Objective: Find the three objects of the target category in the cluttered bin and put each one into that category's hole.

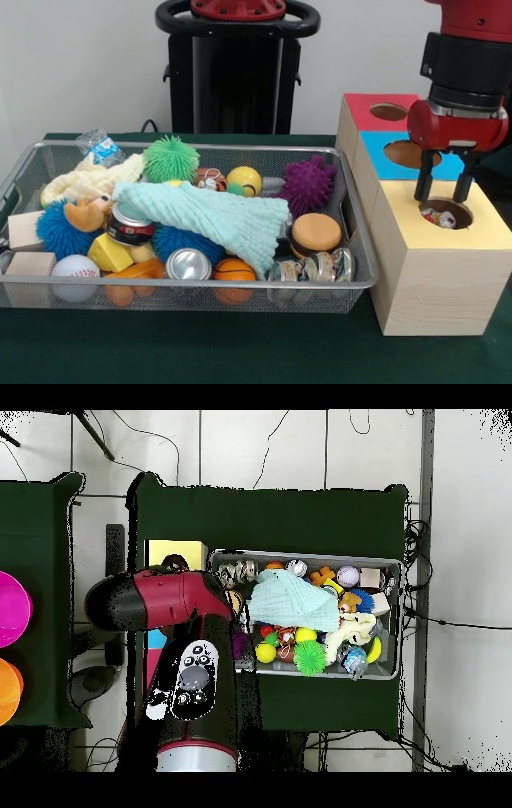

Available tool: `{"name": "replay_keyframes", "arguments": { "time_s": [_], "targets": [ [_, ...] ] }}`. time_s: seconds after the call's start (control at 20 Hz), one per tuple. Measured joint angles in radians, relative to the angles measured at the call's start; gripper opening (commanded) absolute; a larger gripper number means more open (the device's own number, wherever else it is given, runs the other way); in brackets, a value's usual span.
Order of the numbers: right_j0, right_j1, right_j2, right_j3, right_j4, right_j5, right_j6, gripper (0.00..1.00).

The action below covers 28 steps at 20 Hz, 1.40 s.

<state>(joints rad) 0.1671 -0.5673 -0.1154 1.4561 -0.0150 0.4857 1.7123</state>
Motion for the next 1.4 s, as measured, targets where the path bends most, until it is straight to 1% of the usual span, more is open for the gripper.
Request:
{"name": "replay_keyframes", "arguments": {
  "time_s": [0.25,0.55,0.75,0.9,1.05,1.3,1.4],
  "targets": [
    [-0.004,-0.032,-0.001,0.008,-0.001,0.069,0.0,1.0],
    [-0.004,-0.061,-0.001,0.011,-0.004,0.129,0.0,1.0],
    [-0.007,-0.087,0.0,0.024,-0.005,0.14,0.0,1.0],
    [-0.03,-0.125,0.002,0.049,-0.017,0.141,0.0,1.0],
    [-0.076,-0.161,0.004,0.068,-0.033,0.141,0.0,1.0],
    [-0.144,-0.192,0.004,0.07,-0.068,0.141,0.0,1.0],
    [-0.159,-0.197,0.004,0.07,-0.081,0.141,0.0,1.0]
  ]
}}
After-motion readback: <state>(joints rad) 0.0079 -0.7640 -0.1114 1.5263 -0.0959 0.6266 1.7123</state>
